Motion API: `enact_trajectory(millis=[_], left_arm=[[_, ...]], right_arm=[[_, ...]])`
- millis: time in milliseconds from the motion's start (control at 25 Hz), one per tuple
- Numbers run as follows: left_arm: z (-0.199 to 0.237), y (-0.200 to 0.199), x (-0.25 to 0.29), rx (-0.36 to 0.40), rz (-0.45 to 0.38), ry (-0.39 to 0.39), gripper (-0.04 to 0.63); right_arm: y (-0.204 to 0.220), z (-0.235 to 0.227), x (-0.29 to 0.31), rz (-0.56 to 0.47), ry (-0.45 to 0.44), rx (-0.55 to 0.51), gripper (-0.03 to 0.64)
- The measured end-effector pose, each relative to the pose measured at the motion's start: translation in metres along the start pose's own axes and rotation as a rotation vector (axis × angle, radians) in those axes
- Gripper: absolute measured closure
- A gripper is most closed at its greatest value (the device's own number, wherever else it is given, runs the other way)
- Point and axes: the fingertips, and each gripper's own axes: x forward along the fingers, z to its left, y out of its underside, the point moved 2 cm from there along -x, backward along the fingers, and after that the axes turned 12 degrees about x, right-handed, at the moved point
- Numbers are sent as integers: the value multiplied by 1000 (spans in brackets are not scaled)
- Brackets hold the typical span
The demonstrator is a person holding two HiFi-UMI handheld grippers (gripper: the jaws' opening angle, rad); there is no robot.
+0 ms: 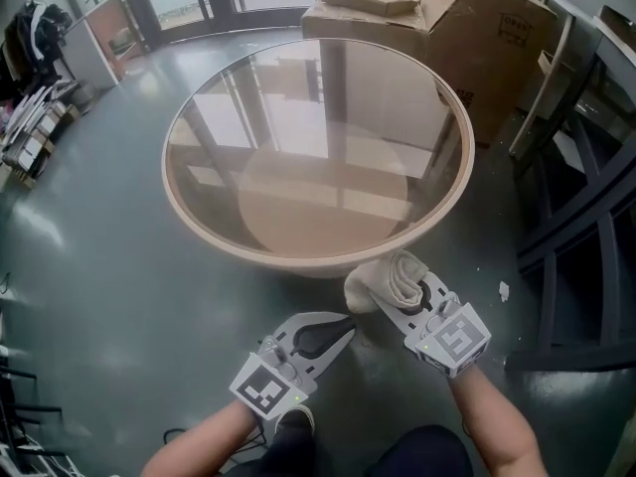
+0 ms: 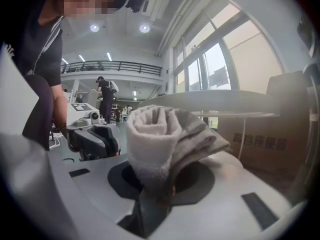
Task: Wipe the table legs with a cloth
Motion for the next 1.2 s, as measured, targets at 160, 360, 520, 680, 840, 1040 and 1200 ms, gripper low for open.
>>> enact_trajectory(millis=[160,360,520,680,840,1040,1200], left_arm=[[-5,0,10,6,-15,17,566],[-13,9,13,-45,6,62,566],[-29,15,10,-111,10,149,566],[-36,26,-1,-162,40,193,566],[-28,23,5,-162,45,223,566],[-22,12,18,-44,3,216,566],[-5,6,22,-48,-18,112,566]], right_arm=[[8,-4,6,7,-22,24,525],[42,-12,11,86,-16,34,525],[72,-12,9,128,-24,85,525],[68,4,-5,117,-64,93,525],[53,7,-20,111,-67,84,525],[30,2,-24,26,-56,66,525],[7,0,-14,-57,-43,29,525]])
